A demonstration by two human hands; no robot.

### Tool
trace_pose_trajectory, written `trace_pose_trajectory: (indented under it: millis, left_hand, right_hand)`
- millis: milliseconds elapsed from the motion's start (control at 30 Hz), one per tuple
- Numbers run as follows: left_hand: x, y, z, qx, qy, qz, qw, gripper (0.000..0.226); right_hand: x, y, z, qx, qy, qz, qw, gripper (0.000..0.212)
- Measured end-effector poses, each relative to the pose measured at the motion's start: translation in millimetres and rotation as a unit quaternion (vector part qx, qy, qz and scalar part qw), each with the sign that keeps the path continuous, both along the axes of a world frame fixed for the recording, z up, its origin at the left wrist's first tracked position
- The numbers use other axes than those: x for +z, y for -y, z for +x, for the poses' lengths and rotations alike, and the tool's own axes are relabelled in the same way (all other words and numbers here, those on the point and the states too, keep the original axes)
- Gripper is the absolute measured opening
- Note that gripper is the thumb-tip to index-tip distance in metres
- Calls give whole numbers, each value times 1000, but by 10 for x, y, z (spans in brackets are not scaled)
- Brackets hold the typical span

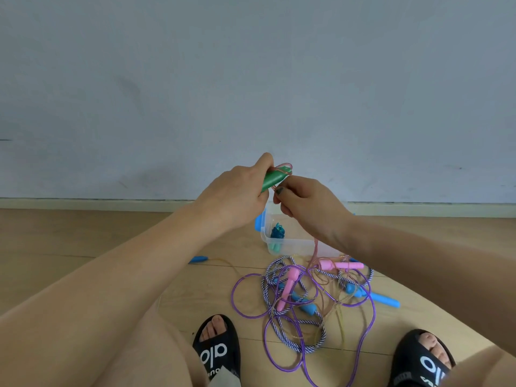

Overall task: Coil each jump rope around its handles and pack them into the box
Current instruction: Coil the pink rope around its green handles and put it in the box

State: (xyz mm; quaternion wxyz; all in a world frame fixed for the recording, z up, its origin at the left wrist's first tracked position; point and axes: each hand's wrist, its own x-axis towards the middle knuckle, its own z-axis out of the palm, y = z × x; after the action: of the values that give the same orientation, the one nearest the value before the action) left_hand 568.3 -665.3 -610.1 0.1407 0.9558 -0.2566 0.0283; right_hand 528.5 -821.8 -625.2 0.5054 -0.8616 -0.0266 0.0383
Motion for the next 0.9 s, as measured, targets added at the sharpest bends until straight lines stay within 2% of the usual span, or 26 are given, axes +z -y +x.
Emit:
trace_pose_trajectory:
  millis: [100, 200, 333, 433, 600, 733, 833, 900]
  left_hand:
    - [-32, 10, 27, -7, 35, 34, 999, 19]
    - [-46, 8, 53, -8, 58, 75, 995, 22]
    - [-67, 12, 85, -5, 90, 125, 988, 26]
    - [-61, -151, 201, 17, 108, 188, 976, 31]
    - [-89, -198, 172, -47, 162, 243, 955, 31]
    - [-141, -67, 23, -131, 195, 222, 946, 30]
    - [-95, -47, -49, -152, 212, 188, 947, 38]
    - [-44, -40, -111, -162, 223, 154, 949, 35]
  right_hand:
    - [28, 8, -22, 8, 19, -40, 999, 24]
    - [57, 14, -28, 3, 2, -34, 999, 26]
    - [116, 29, -37, -15, -40, 6, 999, 26]
    - [190, 46, -135, 19, -79, 18, 997, 29]
    - [419, 152, -70, 3, -65, 79, 995, 33]
    - [523, 292, 31, 1, -25, 57, 998, 35]
    - [512, 387, 104, 10, -17, 28, 999, 37]
    - [497, 411, 130, 34, -34, 36, 998, 39]
